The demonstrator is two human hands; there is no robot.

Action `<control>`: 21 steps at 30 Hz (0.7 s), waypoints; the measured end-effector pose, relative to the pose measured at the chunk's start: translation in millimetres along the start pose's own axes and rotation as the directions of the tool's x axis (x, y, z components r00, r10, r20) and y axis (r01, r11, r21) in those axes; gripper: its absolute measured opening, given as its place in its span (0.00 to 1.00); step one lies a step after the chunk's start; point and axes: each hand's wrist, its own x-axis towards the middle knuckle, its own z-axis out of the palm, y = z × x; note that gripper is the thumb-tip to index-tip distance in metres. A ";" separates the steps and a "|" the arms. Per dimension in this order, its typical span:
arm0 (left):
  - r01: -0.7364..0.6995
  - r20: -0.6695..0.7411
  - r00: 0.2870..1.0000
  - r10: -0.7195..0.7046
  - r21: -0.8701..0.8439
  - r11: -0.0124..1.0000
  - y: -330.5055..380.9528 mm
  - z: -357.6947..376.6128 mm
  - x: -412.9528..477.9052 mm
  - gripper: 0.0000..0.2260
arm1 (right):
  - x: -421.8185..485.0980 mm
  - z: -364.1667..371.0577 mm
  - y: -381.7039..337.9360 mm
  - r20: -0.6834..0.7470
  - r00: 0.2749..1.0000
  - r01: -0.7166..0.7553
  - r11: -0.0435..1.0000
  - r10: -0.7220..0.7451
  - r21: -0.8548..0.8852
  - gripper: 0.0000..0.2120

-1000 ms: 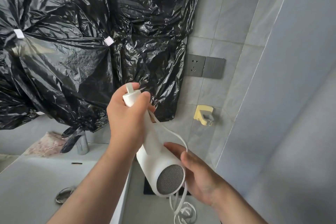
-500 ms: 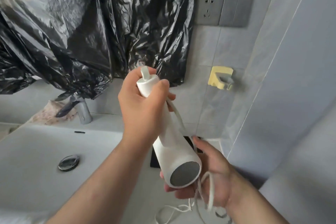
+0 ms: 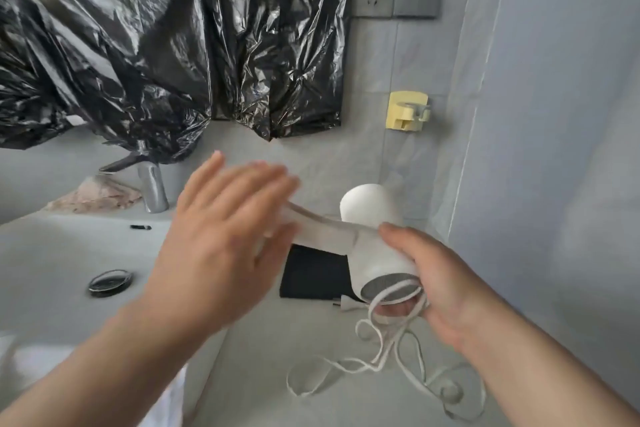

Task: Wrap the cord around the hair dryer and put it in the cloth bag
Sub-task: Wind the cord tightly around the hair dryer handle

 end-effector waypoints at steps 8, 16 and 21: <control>-0.333 0.350 0.912 0.213 0.331 0.883 58.3 -76.0 -17.4 0.24 | -114.0 5.6 -13.0 0.012 0.984 0.179 0.976 -0.178 -0.121 0.10; -0.258 0.389 0.916 0.097 0.388 0.885 82.6 -117.7 -15.2 0.22 | -158.9 18.1 -33.0 -0.152 0.941 0.265 0.936 -0.304 -0.232 0.30; -0.208 0.370 0.928 0.052 0.396 0.894 87.3 -123.6 -16.6 0.27 | -167.6 12.2 -34.7 -0.259 0.895 0.211 0.857 -0.362 -0.469 0.27</control>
